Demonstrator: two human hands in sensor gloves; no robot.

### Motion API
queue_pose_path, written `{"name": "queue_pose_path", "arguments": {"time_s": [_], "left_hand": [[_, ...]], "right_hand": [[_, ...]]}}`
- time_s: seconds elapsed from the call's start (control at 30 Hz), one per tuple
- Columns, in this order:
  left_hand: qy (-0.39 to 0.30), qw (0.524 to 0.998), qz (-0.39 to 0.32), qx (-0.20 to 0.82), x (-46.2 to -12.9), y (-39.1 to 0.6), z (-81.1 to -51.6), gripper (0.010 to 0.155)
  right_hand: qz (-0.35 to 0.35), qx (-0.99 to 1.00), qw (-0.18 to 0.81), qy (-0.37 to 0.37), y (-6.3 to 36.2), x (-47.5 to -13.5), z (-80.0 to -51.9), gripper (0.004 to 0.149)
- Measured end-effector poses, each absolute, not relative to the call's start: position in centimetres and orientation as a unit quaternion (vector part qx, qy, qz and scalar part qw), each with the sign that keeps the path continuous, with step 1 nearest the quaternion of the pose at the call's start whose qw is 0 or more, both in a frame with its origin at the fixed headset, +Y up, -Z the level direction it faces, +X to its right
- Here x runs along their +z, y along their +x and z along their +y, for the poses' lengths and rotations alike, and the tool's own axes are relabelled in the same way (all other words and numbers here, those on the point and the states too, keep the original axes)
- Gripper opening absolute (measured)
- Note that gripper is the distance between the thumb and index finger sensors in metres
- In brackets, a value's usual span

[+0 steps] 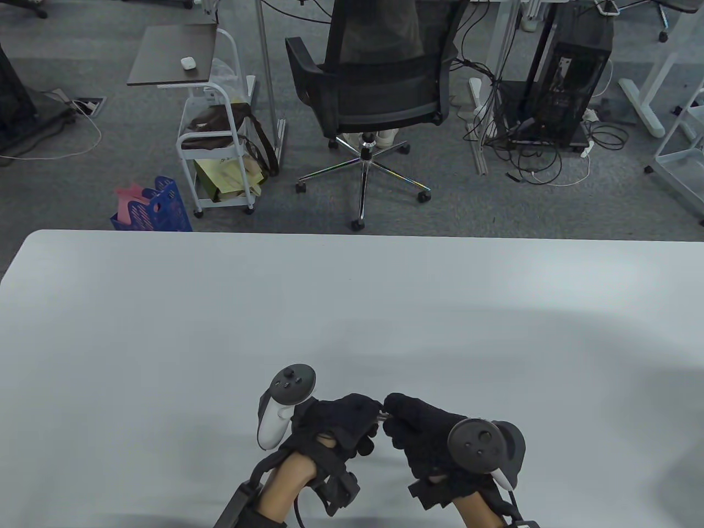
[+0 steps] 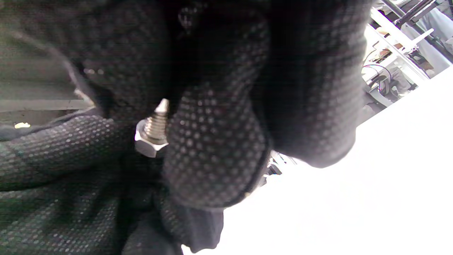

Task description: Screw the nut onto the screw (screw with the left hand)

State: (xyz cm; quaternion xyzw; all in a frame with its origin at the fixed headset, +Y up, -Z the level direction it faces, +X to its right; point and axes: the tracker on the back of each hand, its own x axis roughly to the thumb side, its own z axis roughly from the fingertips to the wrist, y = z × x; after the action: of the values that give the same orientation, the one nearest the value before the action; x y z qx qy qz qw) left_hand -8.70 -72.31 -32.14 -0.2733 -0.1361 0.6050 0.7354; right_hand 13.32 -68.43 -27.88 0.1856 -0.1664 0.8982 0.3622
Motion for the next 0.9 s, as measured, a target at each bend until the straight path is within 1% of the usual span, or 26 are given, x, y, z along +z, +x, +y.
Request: {"name": "queue_pose_path", "arguments": {"time_s": [0.07,0.17,0.2,0.27,0.3,0.43,0.53,0.6,0.67,0.7,0.83,0.9], "left_hand": [[-0.271,0.742,-0.14,0.597,-32.14,-8.56,-72.08,0.056],[-0.291,0.731,-0.154,0.598,-32.1,-8.54,-72.06,0.056],[-0.291,0.727,-0.153,0.603,-32.09,-8.61,-72.09,0.058],[-0.28,0.728,-0.144,0.61,-32.08,-8.8,-72.27,0.067],[-0.273,0.734,-0.135,0.608,-32.11,-8.85,-72.33,0.067],[-0.276,0.737,-0.138,0.601,-32.15,-8.67,-72.23,0.058],[-0.288,0.735,-0.15,0.595,-32.08,-8.57,-71.97,0.056],[-0.293,0.727,-0.152,0.602,-32.13,-8.65,-72.12,0.058],[-0.288,0.723,-0.146,0.611,-32.12,-8.7,-72.37,0.067],[-0.284,0.727,-0.139,0.61,-32.08,-8.68,-72.41,0.067],[-0.281,0.737,-0.146,0.597,-32.11,-8.42,-72.12,0.057],[-0.296,0.731,-0.156,0.595,-32.03,-8.37,-72.03,0.057]], "right_hand": [[-0.165,0.897,0.364,0.186,13.32,-27.86,-68.45,0.045],[-0.165,0.897,0.364,0.187,13.31,-27.87,-68.44,0.045],[-0.168,0.897,0.364,0.185,13.33,-27.86,-68.41,0.044],[-0.167,0.897,0.366,0.184,13.39,-27.89,-68.47,0.044],[-0.167,0.897,0.366,0.184,13.4,-27.9,-68.48,0.044],[-0.167,0.898,0.364,0.185,13.4,-27.9,-68.49,0.044],[-0.165,0.899,0.361,0.187,13.32,-27.9,-68.49,0.044],[-0.166,0.897,0.365,0.185,13.37,-27.9,-68.49,0.044],[-0.166,0.898,0.364,0.185,13.4,-27.9,-68.49,0.044],[-0.166,0.898,0.363,0.186,13.39,-27.9,-68.49,0.044],[-0.167,0.898,0.363,0.187,13.33,-27.88,-68.5,0.044],[-0.165,0.897,0.364,0.187,13.34,-27.88,-68.5,0.044]]}}
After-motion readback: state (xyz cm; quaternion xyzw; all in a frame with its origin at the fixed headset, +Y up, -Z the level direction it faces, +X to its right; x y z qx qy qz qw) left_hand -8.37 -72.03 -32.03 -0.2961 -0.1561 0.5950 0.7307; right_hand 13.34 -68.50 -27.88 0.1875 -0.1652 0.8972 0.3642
